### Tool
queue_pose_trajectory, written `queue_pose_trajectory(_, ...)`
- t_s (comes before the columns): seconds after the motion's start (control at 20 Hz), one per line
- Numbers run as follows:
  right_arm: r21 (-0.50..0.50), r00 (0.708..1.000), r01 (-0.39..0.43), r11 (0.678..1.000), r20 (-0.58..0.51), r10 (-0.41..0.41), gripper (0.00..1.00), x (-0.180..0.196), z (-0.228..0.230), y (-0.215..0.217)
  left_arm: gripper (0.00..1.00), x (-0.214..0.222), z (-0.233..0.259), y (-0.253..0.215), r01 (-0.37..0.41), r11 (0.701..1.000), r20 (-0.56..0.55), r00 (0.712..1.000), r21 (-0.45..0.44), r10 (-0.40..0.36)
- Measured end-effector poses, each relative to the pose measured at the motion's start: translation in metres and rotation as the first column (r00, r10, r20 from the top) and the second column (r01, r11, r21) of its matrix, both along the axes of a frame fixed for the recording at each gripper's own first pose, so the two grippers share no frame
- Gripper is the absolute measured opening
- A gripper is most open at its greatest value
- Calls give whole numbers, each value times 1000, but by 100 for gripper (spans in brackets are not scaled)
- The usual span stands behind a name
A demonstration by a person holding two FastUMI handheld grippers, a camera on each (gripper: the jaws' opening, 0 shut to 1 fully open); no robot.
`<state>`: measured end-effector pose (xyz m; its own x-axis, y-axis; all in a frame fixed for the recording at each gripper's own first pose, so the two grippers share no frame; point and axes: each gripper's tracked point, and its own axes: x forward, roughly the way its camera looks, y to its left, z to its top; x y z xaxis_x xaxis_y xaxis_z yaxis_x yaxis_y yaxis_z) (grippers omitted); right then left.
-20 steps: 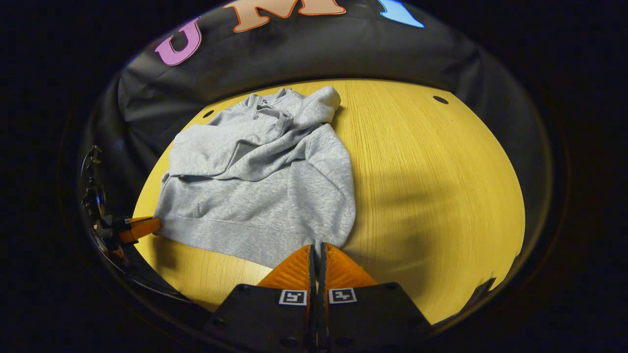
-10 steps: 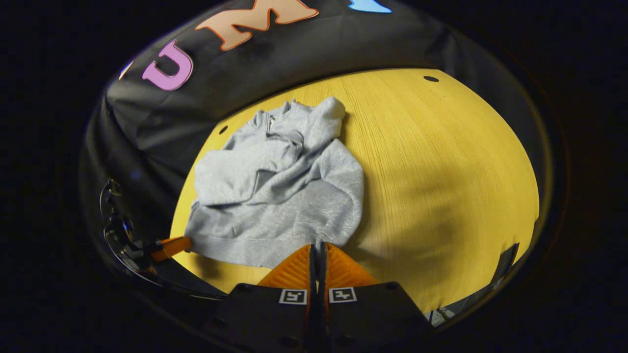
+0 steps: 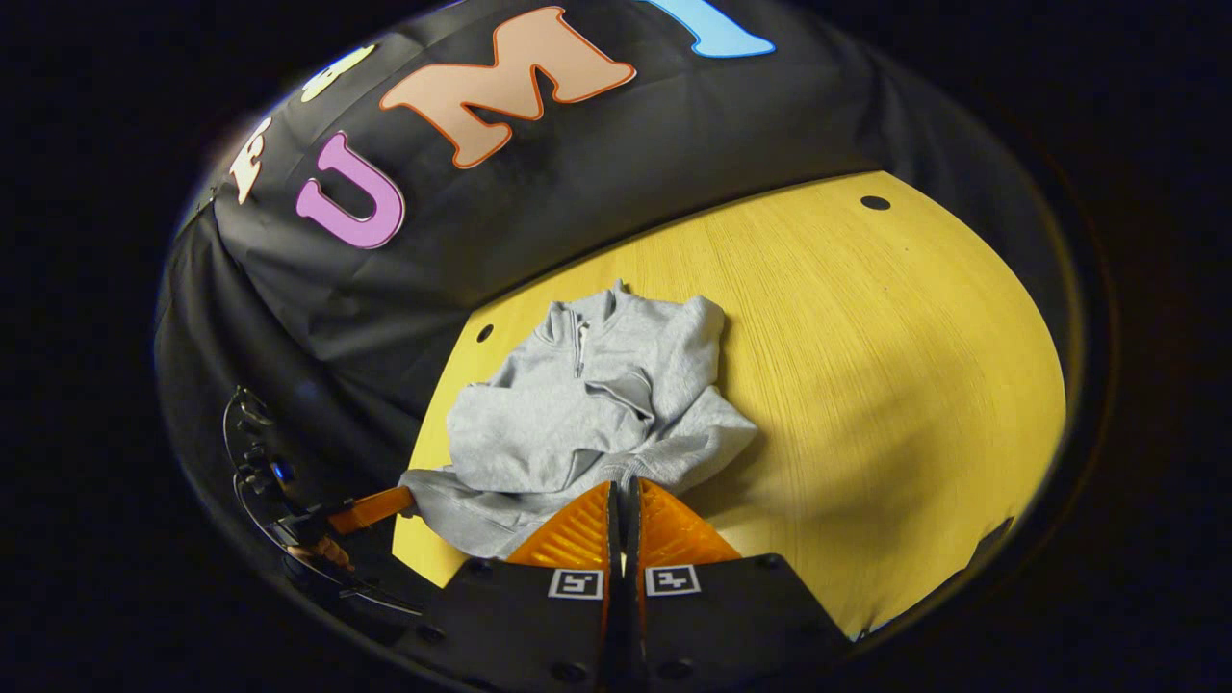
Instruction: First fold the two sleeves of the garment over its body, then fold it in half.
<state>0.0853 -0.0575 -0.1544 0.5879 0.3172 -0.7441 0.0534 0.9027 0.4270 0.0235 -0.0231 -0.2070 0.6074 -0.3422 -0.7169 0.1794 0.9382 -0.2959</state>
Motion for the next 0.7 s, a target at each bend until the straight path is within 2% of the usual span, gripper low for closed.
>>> queue_pose_trajectory(0.1, 32, 1000, 13, 999, 3, -13, 2, 12, 7, 3, 0, 11, 7, -3, -9, 1000, 2, 1000, -22, 9)
queue_pose_trajectory(0.35, 178, 988, 136, 974, 49, -147, 1, 82, 34, 5, 0, 49, 5, 1, -65, 995, -42, 997, -72, 62)
queue_pose_trajectory(0.45, 143, 988, 145, 979, 33, -151, 1, 88, 17, -4, 0, 60, -2, 4, -91, 993, -71, 994, -69, 86)
queue_pose_trajectory(0.55, 84, 988, 153, 985, -20, -152, 1, 78, 0, -15, 0, 70, -7, 4, -96, 994, -73, 993, -60, 92)
queue_pose_trajectory(0.7, -26, 985, 111, 993, -130, -113, 2, 41, -47, -18, 0, 76, -11, -3, -76, 996, -73, 995, -46, 72)
